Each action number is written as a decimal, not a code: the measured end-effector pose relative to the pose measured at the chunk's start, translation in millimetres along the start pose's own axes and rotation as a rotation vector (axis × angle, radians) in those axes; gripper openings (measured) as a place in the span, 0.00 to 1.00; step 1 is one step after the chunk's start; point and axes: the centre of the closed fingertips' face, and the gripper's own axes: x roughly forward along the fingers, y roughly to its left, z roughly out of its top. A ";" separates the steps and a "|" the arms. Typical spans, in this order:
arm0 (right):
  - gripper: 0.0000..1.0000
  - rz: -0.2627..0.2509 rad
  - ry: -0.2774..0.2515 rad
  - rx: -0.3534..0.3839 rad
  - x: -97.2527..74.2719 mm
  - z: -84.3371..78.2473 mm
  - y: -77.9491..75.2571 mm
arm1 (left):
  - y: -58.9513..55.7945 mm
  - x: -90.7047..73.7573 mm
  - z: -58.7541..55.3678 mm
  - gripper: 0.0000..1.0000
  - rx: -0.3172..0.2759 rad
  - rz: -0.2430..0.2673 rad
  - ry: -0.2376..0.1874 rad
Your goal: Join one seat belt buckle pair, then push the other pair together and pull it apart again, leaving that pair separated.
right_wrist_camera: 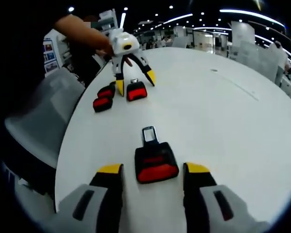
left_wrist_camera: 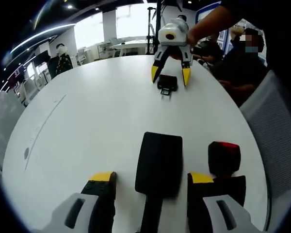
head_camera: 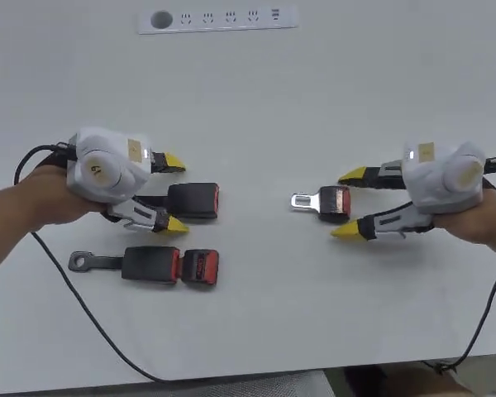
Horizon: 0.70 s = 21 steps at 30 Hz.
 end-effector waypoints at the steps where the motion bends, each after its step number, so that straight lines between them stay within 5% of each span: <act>1: 0.46 0.007 0.009 -0.020 -0.5 -1.4 0.5 | 0.4 0.5 1.0 0.59 -0.001 0.003 0.000; 5: 0.37 -0.001 0.012 -0.034 -1.0 -2.6 -0.8 | -9.5 2.9 4.8 0.35 0.038 -0.034 -0.013; 21: 0.32 0.036 0.003 -0.076 -2.8 -11.1 -5.6 | -12.6 1.7 2.0 0.34 0.087 -0.054 -0.018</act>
